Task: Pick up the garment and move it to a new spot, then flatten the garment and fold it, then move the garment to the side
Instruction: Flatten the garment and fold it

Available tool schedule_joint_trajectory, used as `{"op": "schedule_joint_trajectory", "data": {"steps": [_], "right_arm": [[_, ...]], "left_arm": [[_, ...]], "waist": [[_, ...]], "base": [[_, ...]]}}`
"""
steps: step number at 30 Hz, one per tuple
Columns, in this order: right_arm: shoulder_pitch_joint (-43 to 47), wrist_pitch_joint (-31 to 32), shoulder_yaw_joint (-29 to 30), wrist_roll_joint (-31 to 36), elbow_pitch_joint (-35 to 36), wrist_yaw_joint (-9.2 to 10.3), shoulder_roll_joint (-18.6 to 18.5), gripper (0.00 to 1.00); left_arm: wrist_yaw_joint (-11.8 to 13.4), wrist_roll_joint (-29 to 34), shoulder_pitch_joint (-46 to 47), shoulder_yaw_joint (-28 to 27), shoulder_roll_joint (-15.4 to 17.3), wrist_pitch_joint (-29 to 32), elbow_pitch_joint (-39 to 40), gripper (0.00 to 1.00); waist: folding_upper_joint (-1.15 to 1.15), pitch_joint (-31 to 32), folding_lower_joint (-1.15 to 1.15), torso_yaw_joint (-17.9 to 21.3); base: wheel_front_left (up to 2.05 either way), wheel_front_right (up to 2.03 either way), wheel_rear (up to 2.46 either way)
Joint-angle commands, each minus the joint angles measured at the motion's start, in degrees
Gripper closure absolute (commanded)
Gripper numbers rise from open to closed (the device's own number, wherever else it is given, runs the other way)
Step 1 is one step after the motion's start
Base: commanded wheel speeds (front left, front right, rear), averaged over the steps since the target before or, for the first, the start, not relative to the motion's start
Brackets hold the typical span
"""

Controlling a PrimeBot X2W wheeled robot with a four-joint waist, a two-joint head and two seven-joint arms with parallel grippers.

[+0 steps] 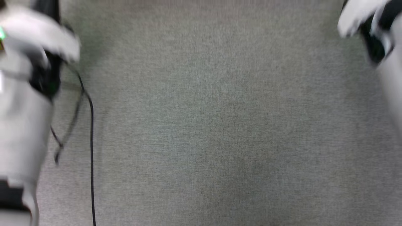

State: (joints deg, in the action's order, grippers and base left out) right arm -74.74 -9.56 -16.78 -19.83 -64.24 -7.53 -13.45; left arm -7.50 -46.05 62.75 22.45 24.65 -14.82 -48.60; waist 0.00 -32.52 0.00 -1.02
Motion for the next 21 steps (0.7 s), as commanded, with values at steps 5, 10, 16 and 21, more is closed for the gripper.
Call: {"op": "schedule_joint_trajectory", "data": {"steps": [5, 10, 16, 21], "right_arm": [[12.03, -0.25, -3.24, -6.29, 4.32, 0.09, -2.66, 1.00], [23.11, 1.18, -5.42, -12.42, 9.68, 0.10, -5.04, 1.00], [35.91, 2.90, -6.53, -16.45, 16.34, 0.11, -7.58, 1.00], [46.78, 4.68, -4.55, -17.73, 22.97, 0.12, -9.25, 1.00]], "left_arm": [[0.07, -0.86, -14.11, -1.15, 1.78, -0.46, 6.00, 1.00], [1.77, -1.65, -27.65, -3.43, 1.66, -0.49, 11.61, 1.00], [5.48, -3.86, -42.28, -5.17, 2.17, -0.34, 19.51, 1.00], [10.21, -5.83, -53.11, -6.19, 3.24, 1.91, 28.78, 1.00]], "waist": [[0.00, 6.95, 0.00, -0.29], [0.00, 12.61, 0.00, -0.43], [0.00, 18.67, 0.00, -0.39], [0.00, 22.64, 0.00, -0.82]], "base": [[0.00, 0.00, 0.00], [0.00, 0.00, 0.00], [0.00, 0.00, 0.00], [0.00, 0.00, 0.00]]}}
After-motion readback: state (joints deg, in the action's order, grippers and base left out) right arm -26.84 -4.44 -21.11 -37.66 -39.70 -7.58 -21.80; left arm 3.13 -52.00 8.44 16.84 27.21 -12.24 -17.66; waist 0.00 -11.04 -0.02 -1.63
